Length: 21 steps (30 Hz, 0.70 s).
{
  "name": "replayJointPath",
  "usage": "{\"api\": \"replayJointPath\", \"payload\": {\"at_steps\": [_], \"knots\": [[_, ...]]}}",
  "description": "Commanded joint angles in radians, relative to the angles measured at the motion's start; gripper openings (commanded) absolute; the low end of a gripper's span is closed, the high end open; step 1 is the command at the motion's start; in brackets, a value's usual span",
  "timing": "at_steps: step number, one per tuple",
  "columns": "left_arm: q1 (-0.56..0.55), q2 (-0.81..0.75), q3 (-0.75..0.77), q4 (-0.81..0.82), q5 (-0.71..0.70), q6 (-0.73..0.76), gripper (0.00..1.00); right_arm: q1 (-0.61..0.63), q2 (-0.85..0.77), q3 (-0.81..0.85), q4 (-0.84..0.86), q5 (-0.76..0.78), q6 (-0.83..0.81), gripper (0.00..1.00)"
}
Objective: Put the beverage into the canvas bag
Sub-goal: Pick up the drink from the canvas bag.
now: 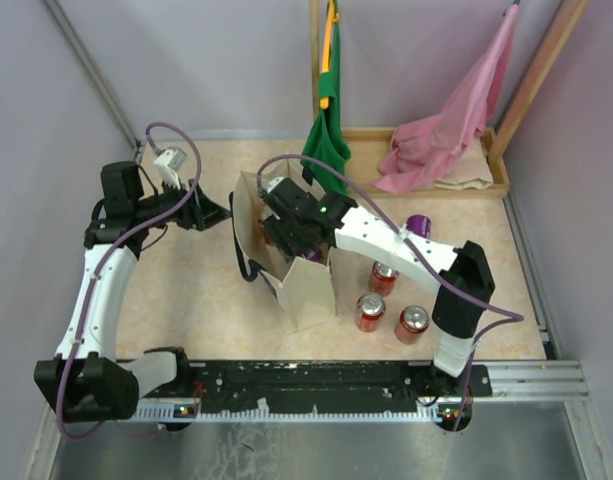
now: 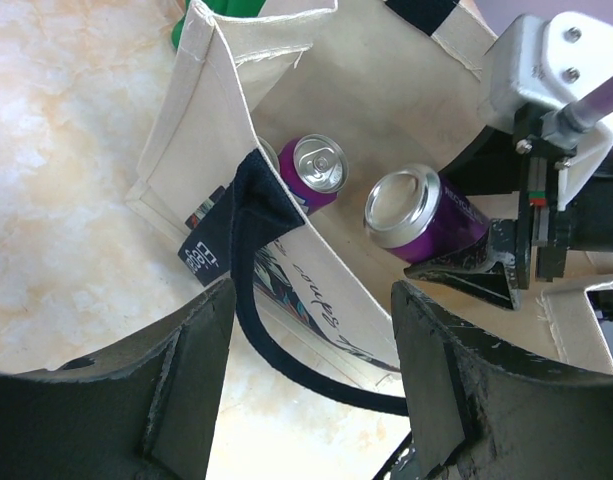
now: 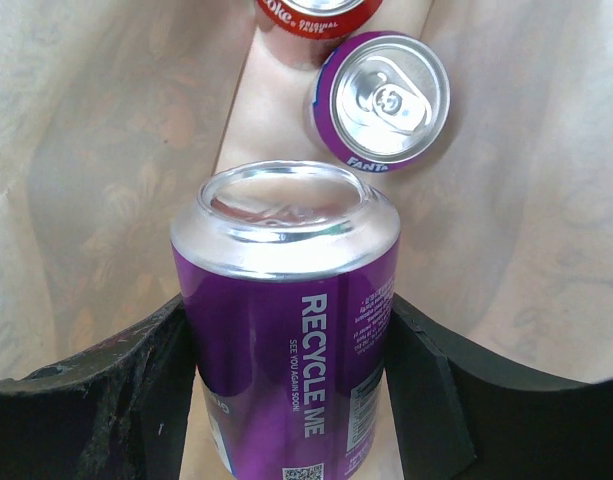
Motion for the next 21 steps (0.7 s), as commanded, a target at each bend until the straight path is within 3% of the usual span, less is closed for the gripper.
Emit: {"api": "replayJointPath", "payload": {"at_steps": [1, 15, 21], "knots": [[-0.006, -0.022, -0.008, -0.004, 0.004, -0.002, 0.70, 0.007, -0.100, 0.102, 0.049, 0.061, 0.007, 0.00], [-0.015, -0.019, 0.002, -0.009, 0.004, 0.001, 0.70, 0.007, -0.313, 0.057, 0.248, 0.176, 0.023, 0.00], [-0.027, -0.016, 0.010, -0.014, 0.003, 0.002, 0.70, -0.003, -0.412, 0.068, 0.223, 0.464, 0.030, 0.00]]}}
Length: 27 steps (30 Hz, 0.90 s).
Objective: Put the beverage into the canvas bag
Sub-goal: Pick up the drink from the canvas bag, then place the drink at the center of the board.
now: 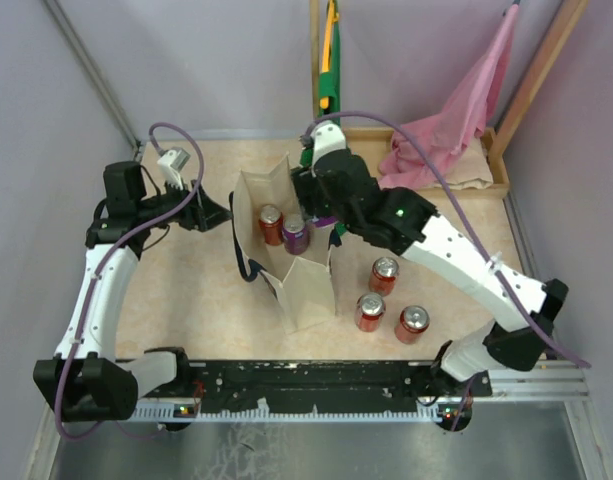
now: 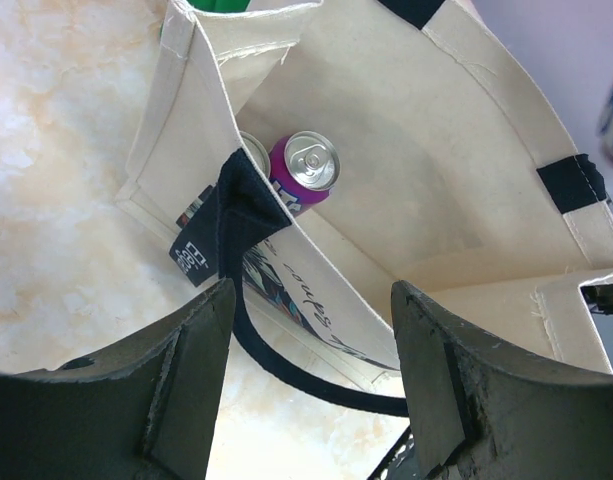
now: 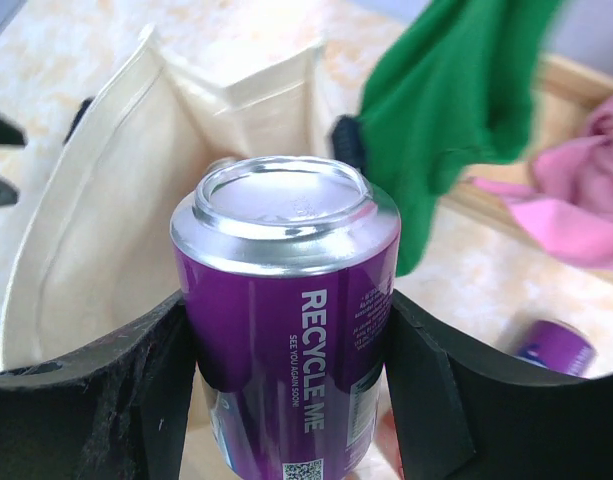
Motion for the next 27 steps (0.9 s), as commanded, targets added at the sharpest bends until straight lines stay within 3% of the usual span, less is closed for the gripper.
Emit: {"api": "replayJointPath", "payload": {"at_steps": [1, 6, 15, 21, 27], "knots": [[-0.013, -0.014, 0.011, -0.012, 0.003, 0.001, 0.70, -0.020, -0.121, 0.041, 0.050, 0.291, 0.025, 0.00], [-0.027, -0.022, 0.016, -0.015, 0.004, 0.001, 0.70, -0.199, -0.247, -0.052, -0.115, 0.339, 0.183, 0.00], [-0.031, -0.049, 0.022, -0.018, -0.006, -0.017, 0.70, -0.585, -0.383, -0.339, -0.224, 0.171, 0.267, 0.00], [-0.032, -0.073, 0.021, -0.025, -0.017, -0.021, 0.70, -0.821, -0.384, -0.605, -0.112, -0.068, 0.270, 0.00], [-0.031, -0.094, 0.027, -0.049, -0.029, -0.010, 0.70, -0.886, -0.307, -0.748, -0.001, -0.132, 0.269, 0.00]]}}
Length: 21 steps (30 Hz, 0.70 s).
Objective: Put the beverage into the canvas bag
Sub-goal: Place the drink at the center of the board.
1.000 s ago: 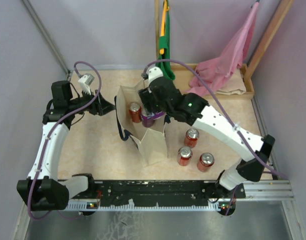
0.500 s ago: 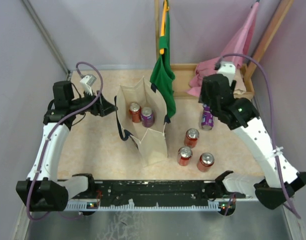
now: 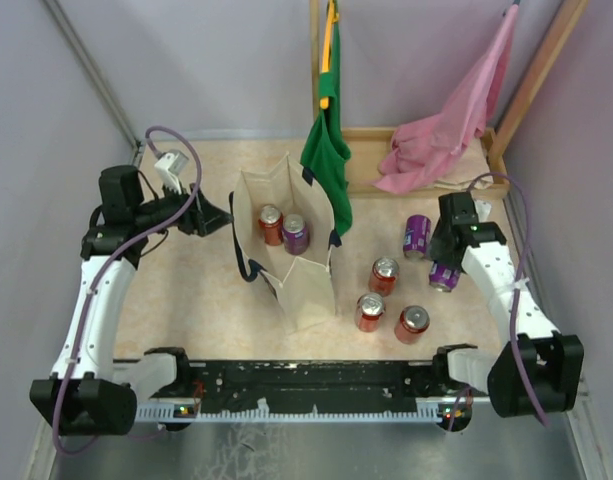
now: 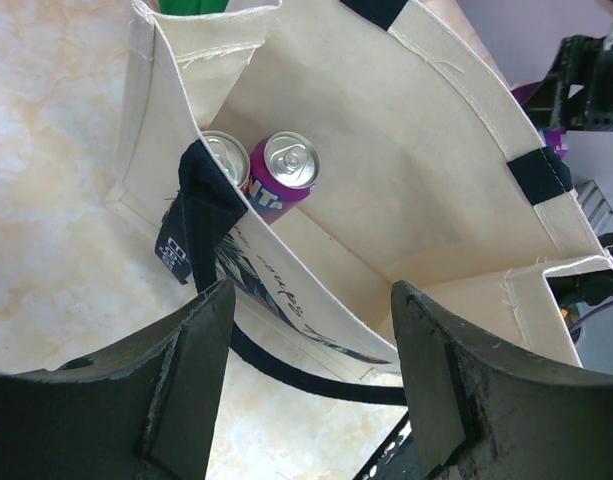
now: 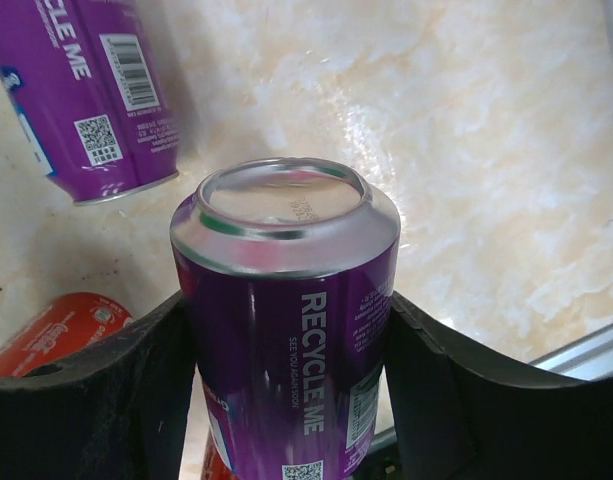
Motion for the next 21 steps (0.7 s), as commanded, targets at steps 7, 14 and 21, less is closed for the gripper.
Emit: {"api": "replayJointPath", "payload": {"at_steps": [7, 14, 21], "knots": [[-0.008, -0.046, 0.023, -0.030, -0.016, 0.004, 0.70, -0.044, 0.150, -0.098, 0.267, -0.125, 0.006, 0.00], [-0.008, -0.057, 0.030, -0.038, -0.022, 0.008, 0.70, -0.088, 0.171, -0.167, 0.292, -0.138, -0.003, 0.00], [-0.008, -0.057, 0.029, -0.036, -0.019, 0.004, 0.70, -0.100, 0.211, -0.207, 0.316, -0.164, -0.012, 0.33]]}}
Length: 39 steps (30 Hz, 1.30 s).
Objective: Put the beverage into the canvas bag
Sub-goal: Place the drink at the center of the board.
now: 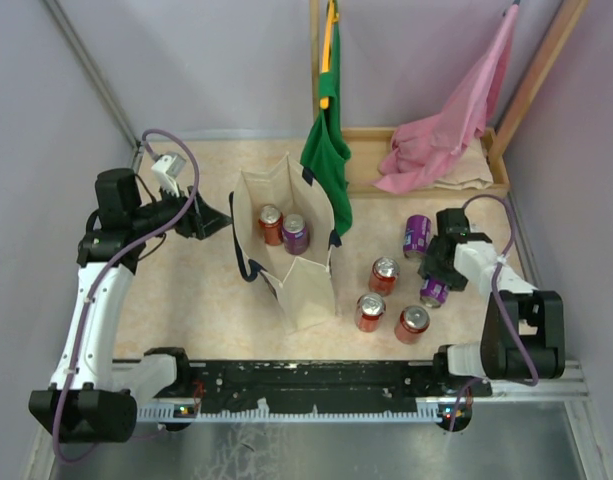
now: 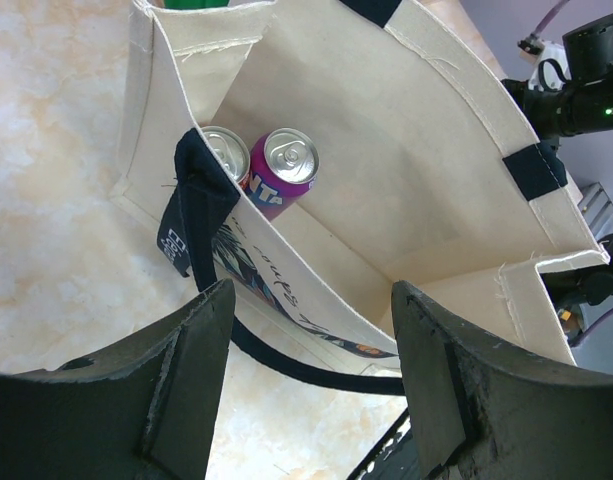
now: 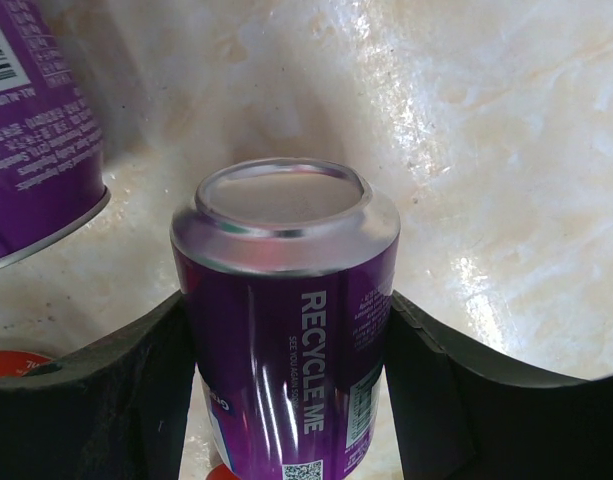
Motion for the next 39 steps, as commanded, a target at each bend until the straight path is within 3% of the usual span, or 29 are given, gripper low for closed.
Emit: {"api": "replayJointPath", "payload": {"at_steps": [1, 4, 10, 21, 39], "knots": [[-0.008, -0.014, 0.028, -0.003, 0.003, 0.005, 0.70, -0.007, 0.030, 0.008, 0.064, -0.013, -0.010, 0.42], [-0.008, -0.010, 0.031, -0.001, 0.003, 0.004, 0.70, -0.007, 0.043, 0.004, 0.061, -0.014, -0.014, 0.66], [-0.008, -0.005, 0.034, -0.005, 0.005, 0.007, 0.70, -0.007, 0.024, -0.004, 0.062, -0.027, -0.015, 0.87], [-0.008, 0.004, 0.034, -0.002, 0.012, 0.009, 0.70, -0.007, -0.063, 0.042, 0.002, -0.026, -0.017, 0.93], [-0.009, 0.008, 0.030, 0.002, 0.015, 0.012, 0.70, -0.007, -0.156, 0.110, -0.100, -0.017, -0.016, 0.94]]}}
